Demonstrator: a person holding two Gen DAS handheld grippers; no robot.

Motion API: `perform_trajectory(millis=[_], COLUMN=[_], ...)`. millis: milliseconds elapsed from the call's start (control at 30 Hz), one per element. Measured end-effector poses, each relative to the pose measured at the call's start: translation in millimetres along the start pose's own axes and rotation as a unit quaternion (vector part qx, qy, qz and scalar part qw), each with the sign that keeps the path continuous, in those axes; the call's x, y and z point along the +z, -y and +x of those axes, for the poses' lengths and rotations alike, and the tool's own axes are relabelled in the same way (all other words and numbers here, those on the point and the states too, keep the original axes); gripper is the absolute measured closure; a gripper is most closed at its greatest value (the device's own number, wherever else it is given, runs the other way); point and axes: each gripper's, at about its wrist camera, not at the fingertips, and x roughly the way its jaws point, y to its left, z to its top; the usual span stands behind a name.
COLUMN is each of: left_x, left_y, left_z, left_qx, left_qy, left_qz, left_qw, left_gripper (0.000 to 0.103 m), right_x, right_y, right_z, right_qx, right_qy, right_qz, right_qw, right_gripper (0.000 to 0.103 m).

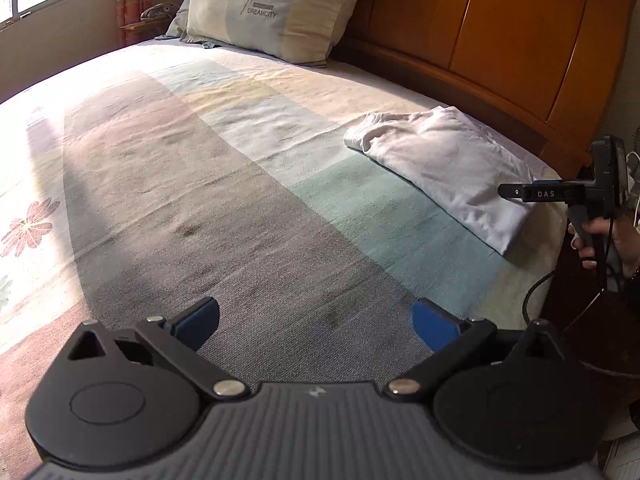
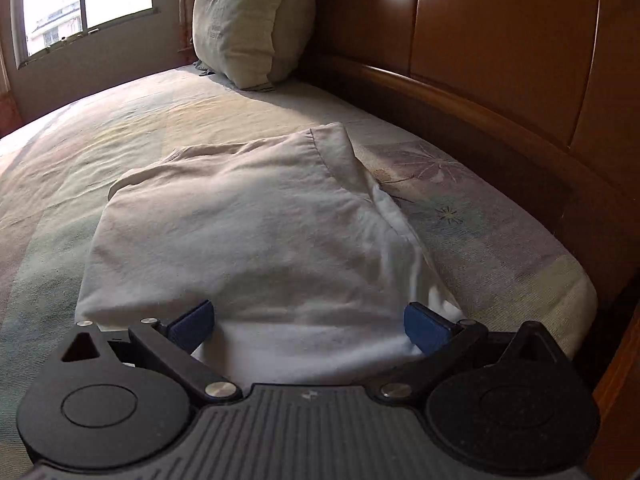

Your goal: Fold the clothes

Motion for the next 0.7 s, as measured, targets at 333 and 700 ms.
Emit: perform_trajectory(millis=[333, 700], left_x=[3, 1], left_y=[7, 11], left_z=[8, 6], left_qx=[0.034, 0.027], left_qy=[0.002, 0.005], left_qz=[0.014, 0.025], left_qw=[0.9993, 0.9993], left_gripper=[0.001, 0.001], right_x=[20, -15], right_y=[17, -34], right_z=[16, -27], right_qx=[-0.021, 0.056], right_qy=[0.015, 0.009], right_qz=[0.035, -0.072], right_qw=[0.999, 0.996], right_gripper=[0.000, 0.000])
